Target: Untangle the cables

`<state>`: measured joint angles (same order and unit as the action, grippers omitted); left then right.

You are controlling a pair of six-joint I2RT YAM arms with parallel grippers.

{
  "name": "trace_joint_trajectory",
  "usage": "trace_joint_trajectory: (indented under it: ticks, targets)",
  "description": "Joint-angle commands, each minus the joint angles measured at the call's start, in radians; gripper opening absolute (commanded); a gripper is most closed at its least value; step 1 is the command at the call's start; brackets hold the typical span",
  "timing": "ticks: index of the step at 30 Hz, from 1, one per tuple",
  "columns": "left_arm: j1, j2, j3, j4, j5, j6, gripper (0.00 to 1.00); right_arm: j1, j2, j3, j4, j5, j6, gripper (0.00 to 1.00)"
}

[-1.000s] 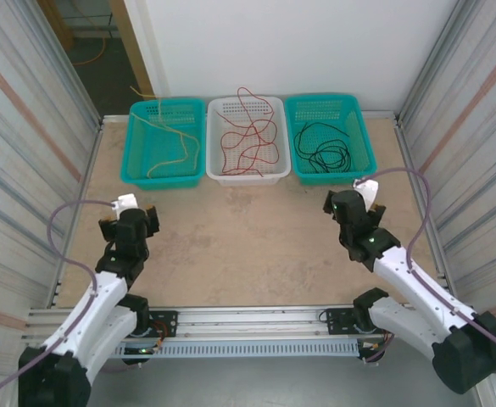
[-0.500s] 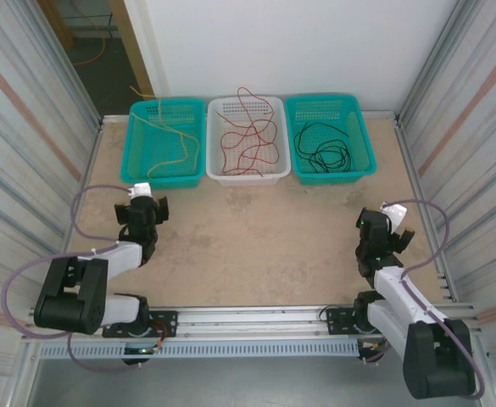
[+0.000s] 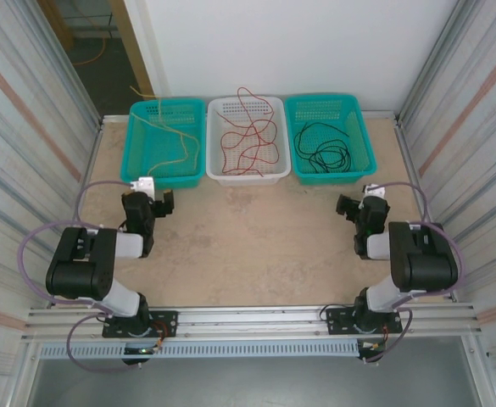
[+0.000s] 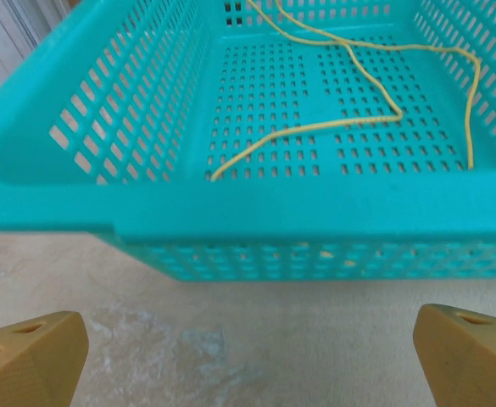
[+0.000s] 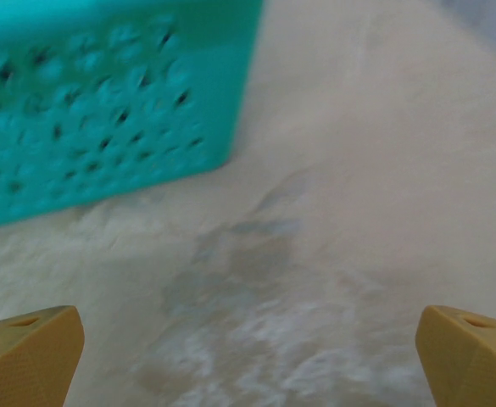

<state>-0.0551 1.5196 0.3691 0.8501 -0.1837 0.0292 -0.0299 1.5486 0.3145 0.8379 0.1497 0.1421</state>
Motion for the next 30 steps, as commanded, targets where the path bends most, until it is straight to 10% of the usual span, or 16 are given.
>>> trace_joint_trajectory:
  ticks: [1, 30]
  targets:
    - [0.016, -0.014, 0.024, -0.035, 0.054, -0.005, 0.99, 0.014, 0.015, 0.069, 0.062, -0.074, -0.069, 0.99]
    - [0.001, -0.008, 0.028, -0.031, 0.036, 0.009, 0.99, -0.004, -0.01, 0.088, -0.03, -0.107, -0.053, 0.99]
